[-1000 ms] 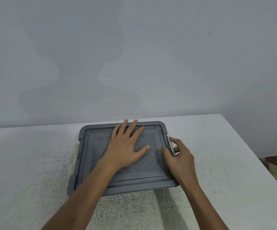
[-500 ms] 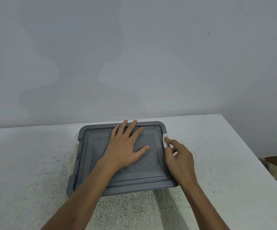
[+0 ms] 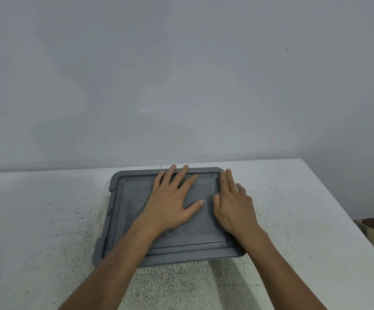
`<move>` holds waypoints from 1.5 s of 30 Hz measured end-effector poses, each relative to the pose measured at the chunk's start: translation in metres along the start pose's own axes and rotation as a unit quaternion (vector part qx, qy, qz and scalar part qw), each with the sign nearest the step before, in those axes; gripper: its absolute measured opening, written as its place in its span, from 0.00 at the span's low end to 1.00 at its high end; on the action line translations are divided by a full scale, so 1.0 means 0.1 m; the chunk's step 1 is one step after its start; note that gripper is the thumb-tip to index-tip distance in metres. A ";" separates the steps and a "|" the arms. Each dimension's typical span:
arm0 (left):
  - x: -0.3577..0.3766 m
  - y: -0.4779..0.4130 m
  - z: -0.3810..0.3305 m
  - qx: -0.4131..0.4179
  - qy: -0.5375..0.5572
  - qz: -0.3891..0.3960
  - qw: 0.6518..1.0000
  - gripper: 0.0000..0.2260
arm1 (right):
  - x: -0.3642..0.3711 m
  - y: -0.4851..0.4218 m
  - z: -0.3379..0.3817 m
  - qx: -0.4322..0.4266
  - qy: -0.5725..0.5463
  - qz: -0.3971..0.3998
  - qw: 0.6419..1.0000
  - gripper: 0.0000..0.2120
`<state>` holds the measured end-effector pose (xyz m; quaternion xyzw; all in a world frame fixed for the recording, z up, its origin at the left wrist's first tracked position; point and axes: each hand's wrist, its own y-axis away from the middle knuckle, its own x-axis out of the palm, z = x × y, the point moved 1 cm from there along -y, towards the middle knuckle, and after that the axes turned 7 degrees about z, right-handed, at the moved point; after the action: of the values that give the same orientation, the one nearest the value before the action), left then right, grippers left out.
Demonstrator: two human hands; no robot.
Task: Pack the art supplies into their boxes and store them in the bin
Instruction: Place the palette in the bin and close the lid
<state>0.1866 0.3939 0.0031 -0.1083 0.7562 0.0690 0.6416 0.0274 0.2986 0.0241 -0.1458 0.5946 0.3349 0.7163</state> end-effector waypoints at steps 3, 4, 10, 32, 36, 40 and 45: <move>0.00 0.00 0.00 0.000 -0.008 0.007 1.000 0.35 | 0.00 -0.08 0.07 0.011 0.044 -0.010 0.999 0.30; 0.00 0.00 0.00 0.000 -0.008 0.008 1.000 0.35 | -0.01 -0.11 0.10 0.013 0.051 -0.014 0.998 0.31; -0.05 0.08 0.04 -0.009 0.020 0.024 0.999 0.36 | 0.03 -0.13 0.14 0.019 0.067 -0.048 0.996 0.34; -0.21 0.68 0.63 -0.171 0.022 0.012 0.985 0.42 | 0.09 -0.25 0.72 -0.018 0.114 -0.077 0.990 0.34; -0.26 0.68 0.68 -0.176 0.203 -0.030 0.963 0.38 | 0.22 -0.27 1.16 -0.075 0.109 -0.064 0.989 0.33; -0.30 0.71 0.72 -0.167 0.374 -0.049 0.911 0.29 | 0.35 -0.26 1.48 -0.122 0.092 -0.041 0.987 0.32; -0.32 0.73 0.74 -0.157 0.427 -0.092 0.886 0.27 | 0.44 -0.31 1.49 -0.179 0.083 -0.053 0.979 0.32</move>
<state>0.2435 0.4850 0.0197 -0.2954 0.9230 0.0749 0.2351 0.1628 0.3797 0.0132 -0.3306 0.5735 0.3841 0.6436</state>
